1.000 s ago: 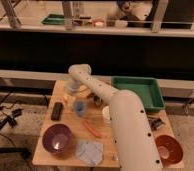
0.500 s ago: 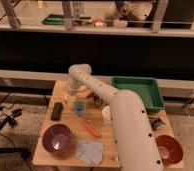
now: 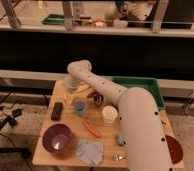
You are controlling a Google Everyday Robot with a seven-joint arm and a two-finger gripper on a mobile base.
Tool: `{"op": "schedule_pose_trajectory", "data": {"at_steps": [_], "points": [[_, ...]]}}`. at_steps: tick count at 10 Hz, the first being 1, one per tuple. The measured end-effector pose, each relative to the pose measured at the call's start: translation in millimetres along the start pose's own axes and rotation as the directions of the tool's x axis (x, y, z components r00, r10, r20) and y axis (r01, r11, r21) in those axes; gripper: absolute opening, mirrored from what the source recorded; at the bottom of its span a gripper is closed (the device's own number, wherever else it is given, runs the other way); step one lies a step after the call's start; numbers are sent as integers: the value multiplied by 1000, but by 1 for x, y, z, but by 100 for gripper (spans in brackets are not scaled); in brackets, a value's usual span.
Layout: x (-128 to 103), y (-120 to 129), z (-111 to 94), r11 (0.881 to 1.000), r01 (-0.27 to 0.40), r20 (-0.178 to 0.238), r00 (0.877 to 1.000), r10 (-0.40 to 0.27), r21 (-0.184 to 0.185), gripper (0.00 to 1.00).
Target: Place apple in table surface
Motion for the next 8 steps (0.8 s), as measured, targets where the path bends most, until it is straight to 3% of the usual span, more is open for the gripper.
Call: {"op": "schedule_pose_trajectory", "data": {"at_steps": [8], "points": [[-1,0,-4,1000,5,-4,1000,-5,8,80]]}}
